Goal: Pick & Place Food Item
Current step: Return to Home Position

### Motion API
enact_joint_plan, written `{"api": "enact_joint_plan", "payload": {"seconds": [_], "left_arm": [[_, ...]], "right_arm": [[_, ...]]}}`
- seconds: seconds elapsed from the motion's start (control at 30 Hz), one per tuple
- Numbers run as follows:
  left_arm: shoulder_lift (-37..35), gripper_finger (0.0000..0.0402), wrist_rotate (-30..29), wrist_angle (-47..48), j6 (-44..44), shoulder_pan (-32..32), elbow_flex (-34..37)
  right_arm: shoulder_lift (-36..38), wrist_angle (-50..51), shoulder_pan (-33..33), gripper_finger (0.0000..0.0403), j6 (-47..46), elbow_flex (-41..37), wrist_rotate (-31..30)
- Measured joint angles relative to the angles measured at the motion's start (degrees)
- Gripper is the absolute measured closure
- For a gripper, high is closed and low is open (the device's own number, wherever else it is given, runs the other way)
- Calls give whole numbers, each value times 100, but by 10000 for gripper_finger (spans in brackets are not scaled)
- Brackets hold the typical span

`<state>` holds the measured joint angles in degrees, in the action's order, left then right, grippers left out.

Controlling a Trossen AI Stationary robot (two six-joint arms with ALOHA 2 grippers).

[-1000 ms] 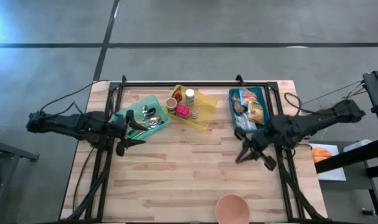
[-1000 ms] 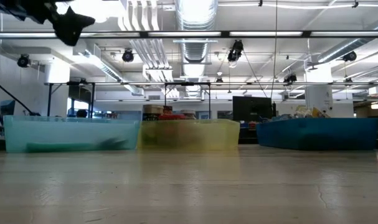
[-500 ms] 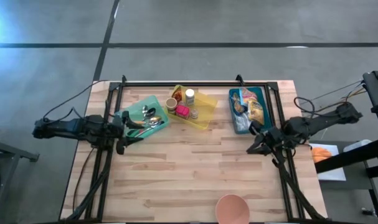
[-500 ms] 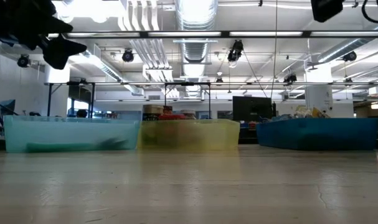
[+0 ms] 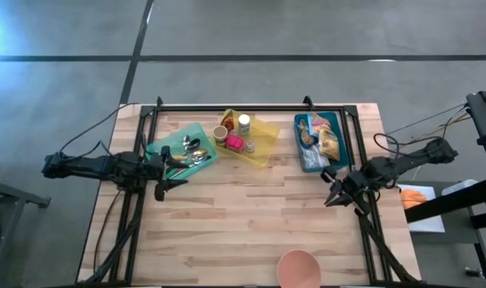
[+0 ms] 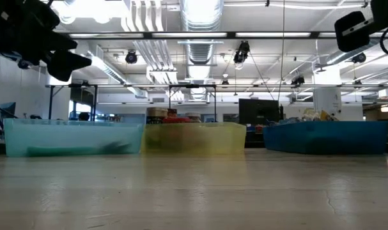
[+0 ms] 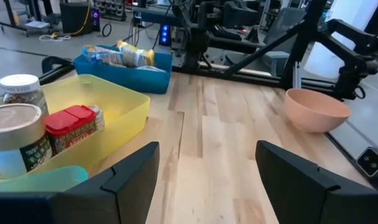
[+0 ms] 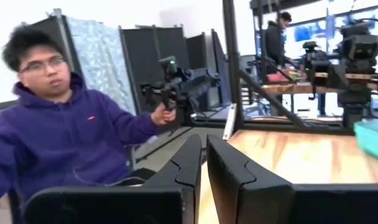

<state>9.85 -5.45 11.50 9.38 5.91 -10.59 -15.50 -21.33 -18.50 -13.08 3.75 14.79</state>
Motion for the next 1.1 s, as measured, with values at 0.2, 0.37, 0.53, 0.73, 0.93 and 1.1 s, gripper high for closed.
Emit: {"api": "enact_joint_plan", "payload": {"seconds": [0.2, 0.37, 0.53, 0.73, 0.93, 1.1], "left_arm": [[0, 132, -9, -122, -62, 0, 157], [0, 132, -9, -128, -37, 4, 185], [0, 132, -54, -485, 68, 2, 587], [-4, 132, -122, -1000, -67, 2, 879], [-1, 132, -168, -1355, -209, 2, 1038], [11, 132, -186, -1358, -215, 2, 1038]], "right_arm": [[519, 137, -2, 378, 17, -252, 229], [798, 396, -2, 378, 44, -260, 227], [882, 679, 0, 378, 6, -260, 227], [875, 700, -2, 378, 159, -269, 224], [872, 708, -2, 378, 344, -323, 221], [877, 705, -1, 378, 647, -323, 220]]}}
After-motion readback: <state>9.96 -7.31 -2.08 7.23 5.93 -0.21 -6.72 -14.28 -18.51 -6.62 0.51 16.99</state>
